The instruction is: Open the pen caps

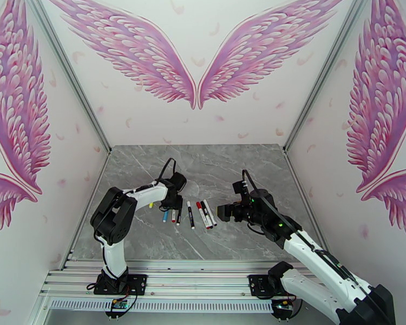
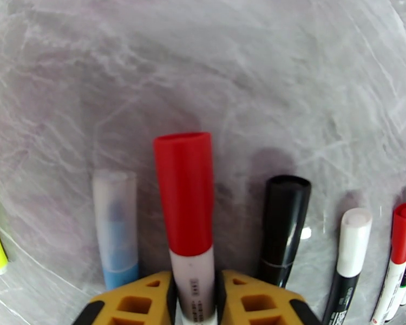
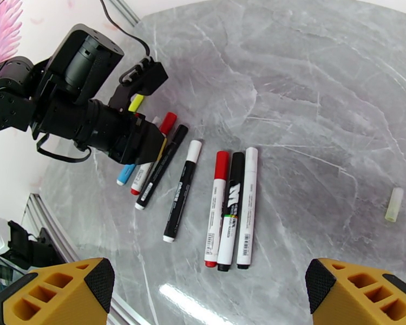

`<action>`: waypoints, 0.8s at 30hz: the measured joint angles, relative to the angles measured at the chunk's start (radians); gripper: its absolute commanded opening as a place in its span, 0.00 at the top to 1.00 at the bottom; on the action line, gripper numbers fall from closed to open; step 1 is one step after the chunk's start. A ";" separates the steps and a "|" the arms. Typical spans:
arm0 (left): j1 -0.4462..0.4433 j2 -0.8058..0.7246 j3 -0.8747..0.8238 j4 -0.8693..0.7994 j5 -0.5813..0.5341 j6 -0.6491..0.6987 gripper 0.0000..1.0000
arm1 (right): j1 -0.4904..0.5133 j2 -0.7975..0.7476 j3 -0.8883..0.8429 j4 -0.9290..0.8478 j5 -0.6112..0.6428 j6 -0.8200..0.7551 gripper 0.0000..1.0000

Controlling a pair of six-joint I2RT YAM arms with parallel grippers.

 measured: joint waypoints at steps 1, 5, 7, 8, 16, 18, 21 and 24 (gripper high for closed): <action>-0.005 0.002 0.003 -0.004 -0.006 0.000 0.74 | 0.000 0.000 0.000 0.000 0.000 0.000 0.00; -0.013 0.005 0.008 -0.009 -0.029 -0.007 0.78 | 0.000 0.000 0.000 0.000 0.000 0.000 0.00; -0.014 0.005 0.011 -0.013 -0.030 -0.009 0.79 | 0.000 0.000 0.000 0.000 0.000 0.001 0.00; -0.014 0.005 0.011 -0.014 -0.029 -0.009 0.79 | 0.000 0.000 0.000 0.000 -0.001 0.004 0.00; -0.013 -0.072 0.009 -0.002 0.032 0.034 0.82 | 0.000 0.054 0.004 0.023 -0.063 0.109 0.12; -0.007 -0.132 0.001 0.029 0.084 0.067 0.84 | 0.000 0.084 0.011 0.044 -0.087 0.164 0.15; 0.001 -0.218 -0.026 0.093 0.172 0.111 0.86 | 0.000 0.125 0.028 0.082 -0.113 0.247 0.21; 0.008 -0.278 -0.069 0.166 0.280 0.156 0.86 | 0.000 0.159 0.052 0.126 -0.135 0.315 0.26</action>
